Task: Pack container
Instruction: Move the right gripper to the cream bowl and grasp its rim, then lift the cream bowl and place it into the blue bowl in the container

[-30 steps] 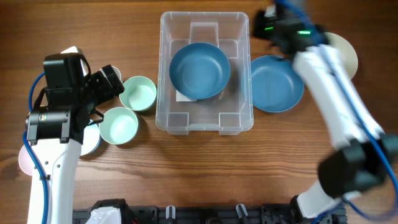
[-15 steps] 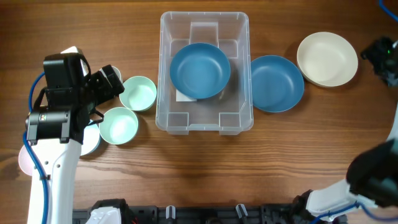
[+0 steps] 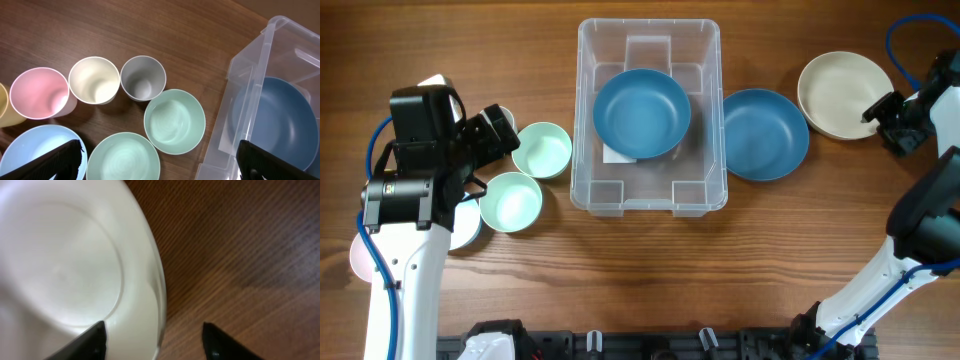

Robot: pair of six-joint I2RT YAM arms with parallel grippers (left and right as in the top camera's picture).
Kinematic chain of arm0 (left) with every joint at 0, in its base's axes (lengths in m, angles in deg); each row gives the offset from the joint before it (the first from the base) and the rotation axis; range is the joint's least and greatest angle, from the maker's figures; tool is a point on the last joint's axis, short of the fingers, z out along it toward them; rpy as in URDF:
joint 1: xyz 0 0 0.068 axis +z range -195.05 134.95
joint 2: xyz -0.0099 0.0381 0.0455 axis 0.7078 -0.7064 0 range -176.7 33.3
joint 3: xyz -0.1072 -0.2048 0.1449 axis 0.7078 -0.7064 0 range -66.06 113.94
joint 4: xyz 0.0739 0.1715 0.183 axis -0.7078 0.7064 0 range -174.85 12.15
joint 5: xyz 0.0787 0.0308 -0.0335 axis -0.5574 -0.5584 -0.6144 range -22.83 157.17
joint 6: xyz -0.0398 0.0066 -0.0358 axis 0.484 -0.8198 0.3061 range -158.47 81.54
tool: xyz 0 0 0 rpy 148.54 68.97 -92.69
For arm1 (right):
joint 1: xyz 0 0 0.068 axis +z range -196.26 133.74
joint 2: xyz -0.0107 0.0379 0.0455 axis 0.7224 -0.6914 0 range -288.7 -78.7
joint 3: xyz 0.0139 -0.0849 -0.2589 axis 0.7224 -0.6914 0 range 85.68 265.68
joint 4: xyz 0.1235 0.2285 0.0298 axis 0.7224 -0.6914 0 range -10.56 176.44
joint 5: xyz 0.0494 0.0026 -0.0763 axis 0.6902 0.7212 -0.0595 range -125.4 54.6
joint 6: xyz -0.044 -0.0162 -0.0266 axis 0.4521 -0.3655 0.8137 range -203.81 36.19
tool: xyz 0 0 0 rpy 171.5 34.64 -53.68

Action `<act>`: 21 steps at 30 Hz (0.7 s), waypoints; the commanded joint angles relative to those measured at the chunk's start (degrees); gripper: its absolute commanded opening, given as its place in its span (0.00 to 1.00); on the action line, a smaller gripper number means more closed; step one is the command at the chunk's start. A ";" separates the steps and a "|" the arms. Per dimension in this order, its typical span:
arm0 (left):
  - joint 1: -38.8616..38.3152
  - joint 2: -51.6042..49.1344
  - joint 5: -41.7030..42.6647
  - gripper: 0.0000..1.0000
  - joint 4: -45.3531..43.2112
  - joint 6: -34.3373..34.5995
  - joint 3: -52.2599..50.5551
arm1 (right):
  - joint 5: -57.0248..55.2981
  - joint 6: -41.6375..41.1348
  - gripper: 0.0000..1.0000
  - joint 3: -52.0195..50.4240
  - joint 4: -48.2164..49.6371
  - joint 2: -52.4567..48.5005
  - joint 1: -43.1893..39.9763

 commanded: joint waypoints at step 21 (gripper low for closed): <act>0.42 -0.02 0.28 1.00 -0.17 -1.14 0.83 | -7.17 -2.75 0.04 -4.04 0.98 1.14 -1.09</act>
